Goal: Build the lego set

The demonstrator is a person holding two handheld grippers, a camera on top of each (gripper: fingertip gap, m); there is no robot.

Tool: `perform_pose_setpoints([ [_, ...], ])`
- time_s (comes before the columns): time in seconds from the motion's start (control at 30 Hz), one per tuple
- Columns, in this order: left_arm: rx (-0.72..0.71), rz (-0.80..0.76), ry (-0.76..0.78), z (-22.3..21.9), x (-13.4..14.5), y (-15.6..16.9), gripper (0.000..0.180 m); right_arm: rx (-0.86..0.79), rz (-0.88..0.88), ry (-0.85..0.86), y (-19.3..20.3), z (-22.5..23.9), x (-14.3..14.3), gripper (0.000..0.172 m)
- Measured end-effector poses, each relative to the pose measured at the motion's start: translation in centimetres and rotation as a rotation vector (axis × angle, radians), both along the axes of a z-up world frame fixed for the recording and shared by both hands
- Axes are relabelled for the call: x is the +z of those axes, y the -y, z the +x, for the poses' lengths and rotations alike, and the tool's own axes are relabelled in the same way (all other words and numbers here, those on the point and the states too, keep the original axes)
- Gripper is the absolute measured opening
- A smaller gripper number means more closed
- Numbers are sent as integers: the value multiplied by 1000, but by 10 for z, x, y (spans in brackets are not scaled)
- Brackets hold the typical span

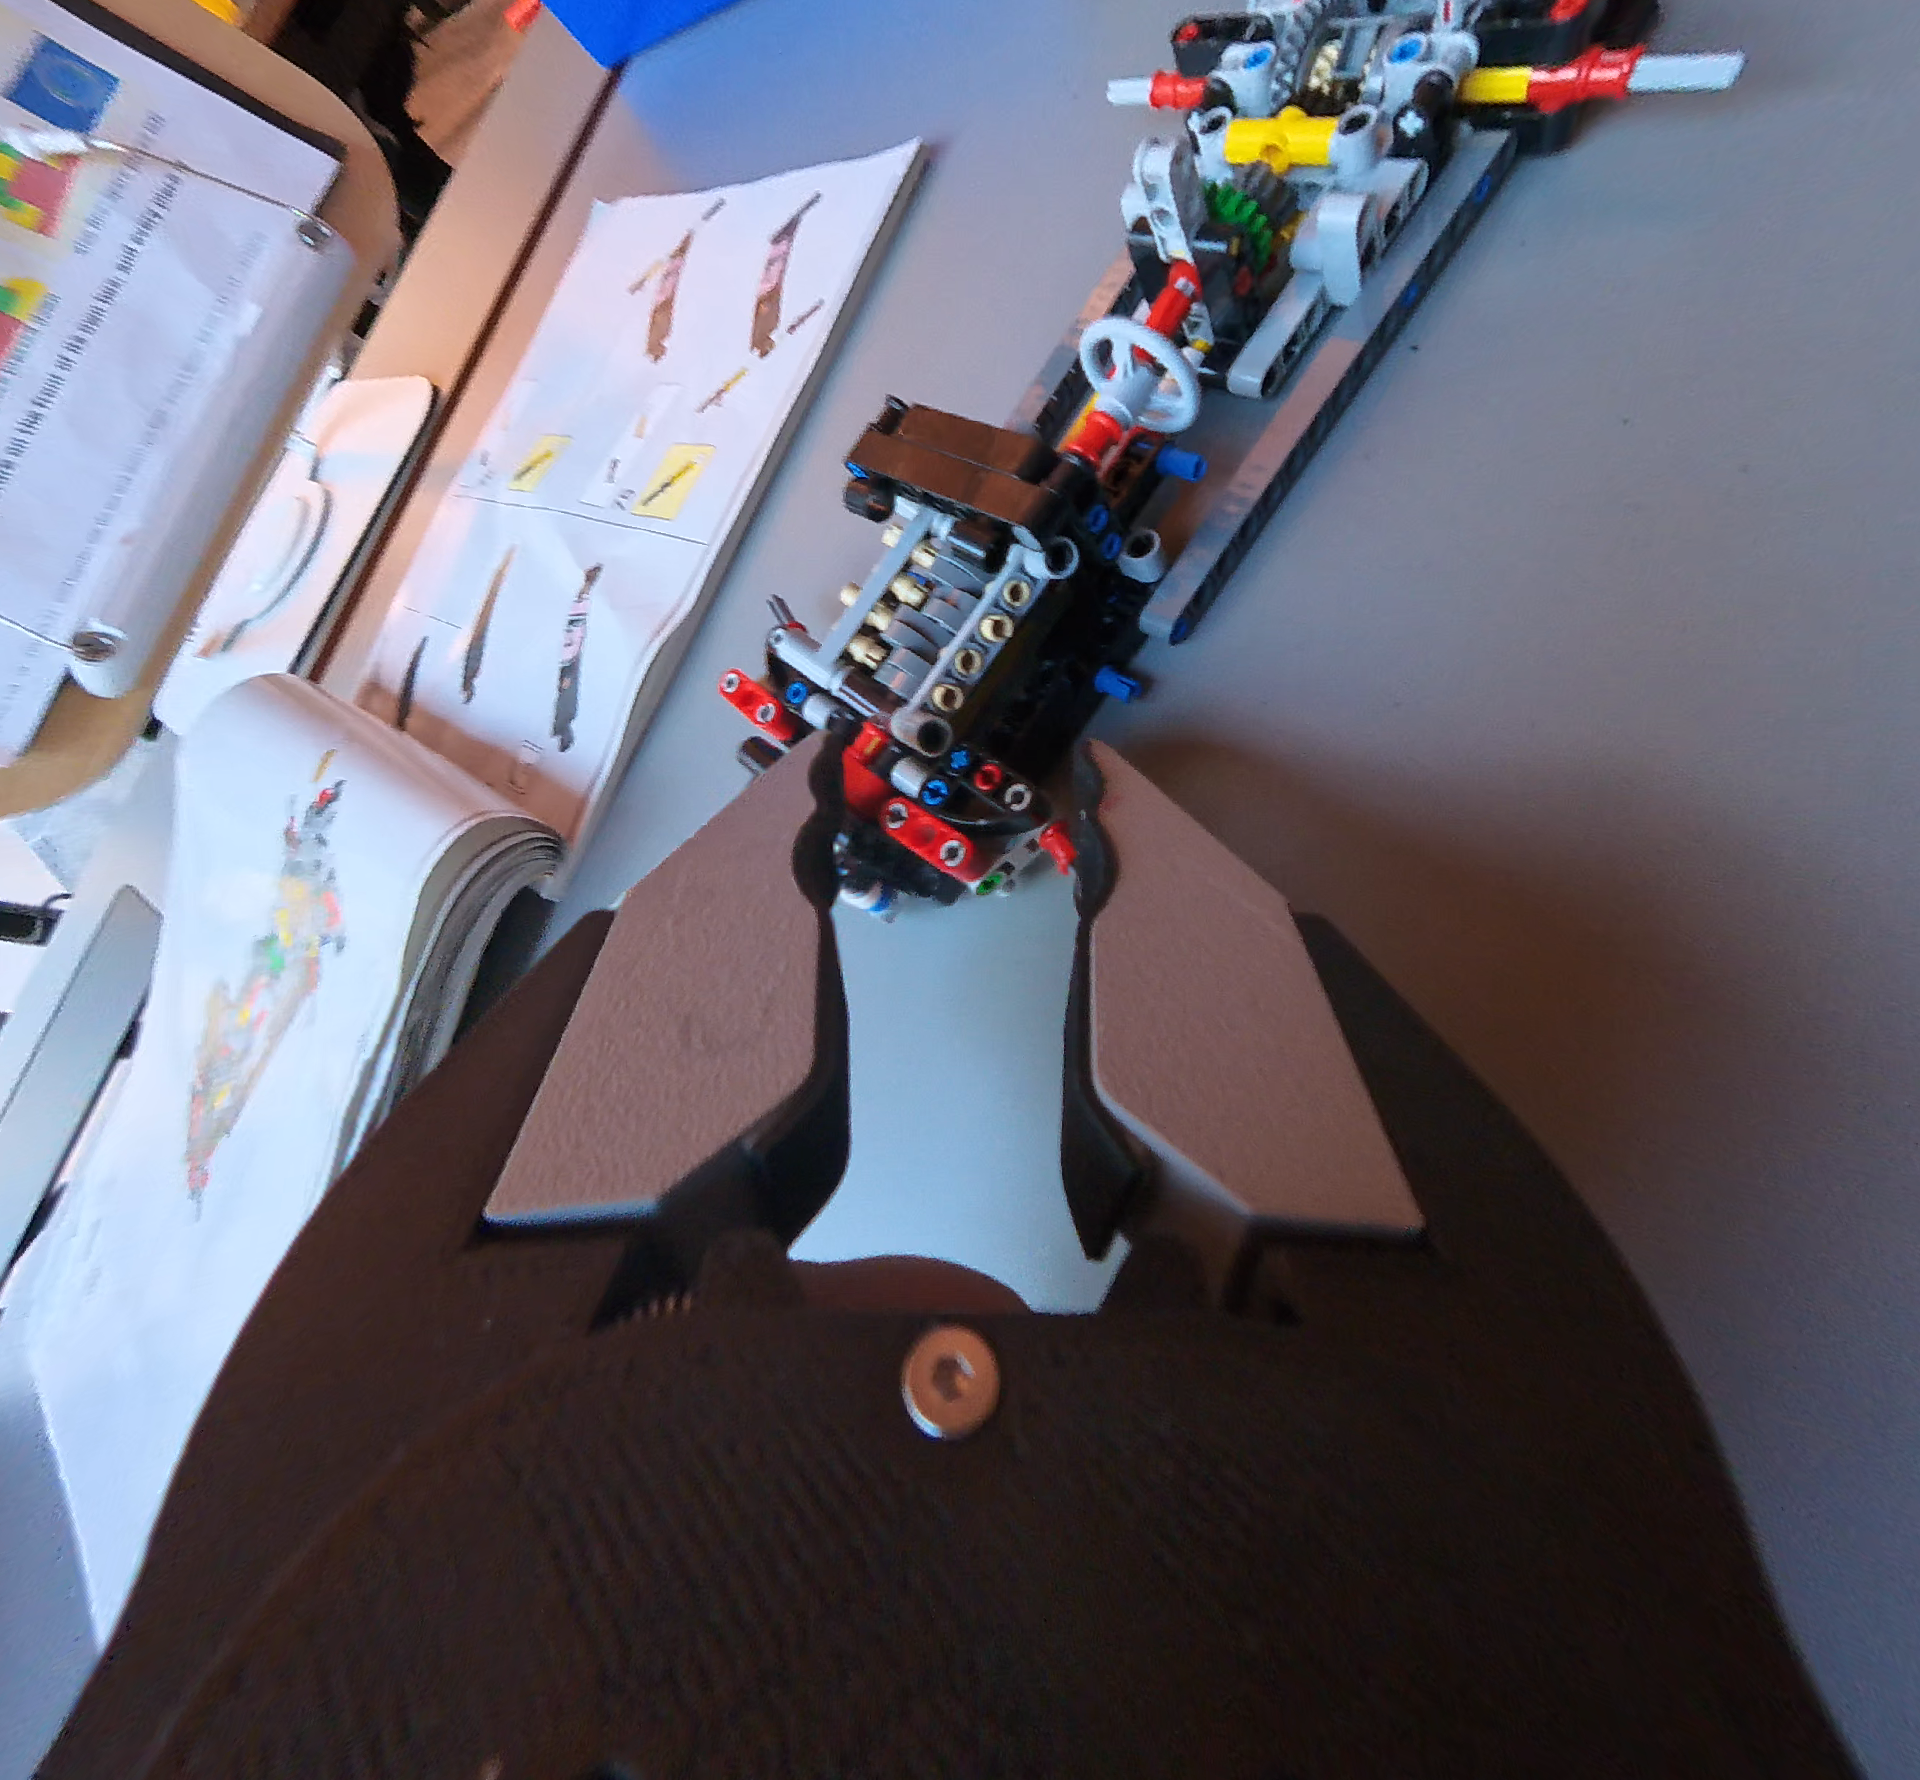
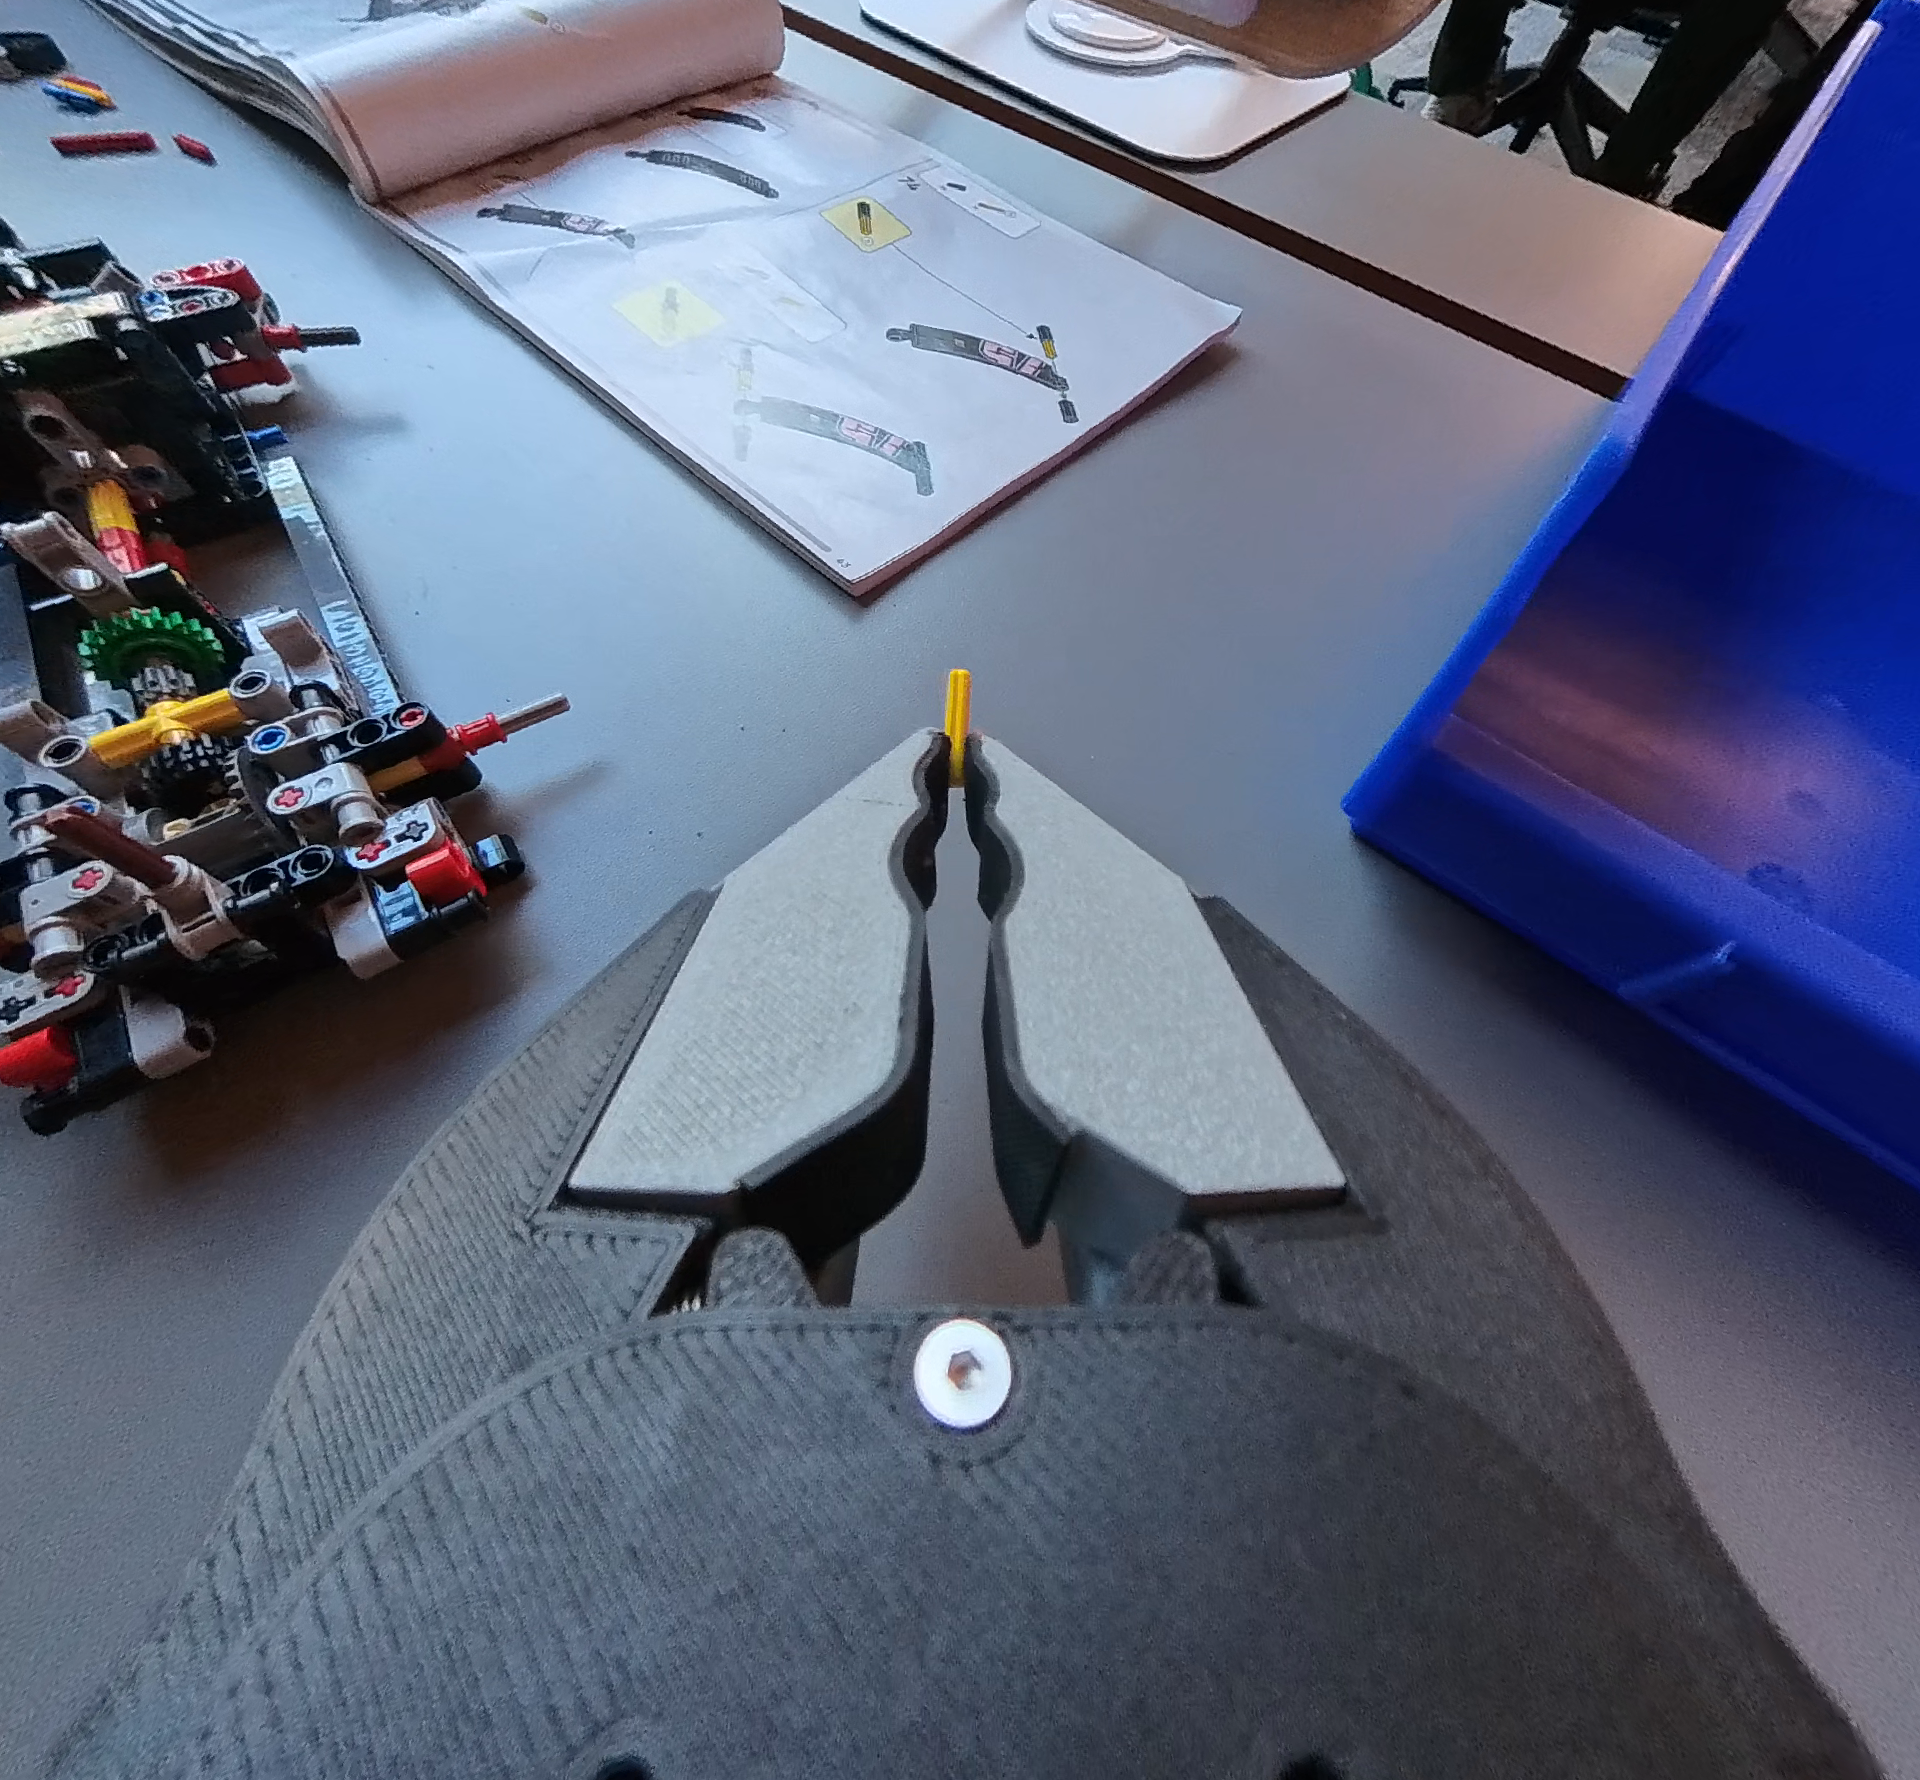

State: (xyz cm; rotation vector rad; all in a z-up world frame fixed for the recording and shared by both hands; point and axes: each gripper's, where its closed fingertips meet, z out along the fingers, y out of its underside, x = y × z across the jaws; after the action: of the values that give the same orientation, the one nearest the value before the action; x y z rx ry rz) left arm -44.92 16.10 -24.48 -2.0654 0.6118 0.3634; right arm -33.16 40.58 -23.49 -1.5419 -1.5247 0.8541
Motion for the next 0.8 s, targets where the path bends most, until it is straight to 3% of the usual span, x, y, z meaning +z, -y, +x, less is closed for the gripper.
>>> perform_pose_setpoints([
  [0.8, -13, 9, -7, 3, 3, 1, 41, -22, 24, 38, -4, -3, -6, 0],
])
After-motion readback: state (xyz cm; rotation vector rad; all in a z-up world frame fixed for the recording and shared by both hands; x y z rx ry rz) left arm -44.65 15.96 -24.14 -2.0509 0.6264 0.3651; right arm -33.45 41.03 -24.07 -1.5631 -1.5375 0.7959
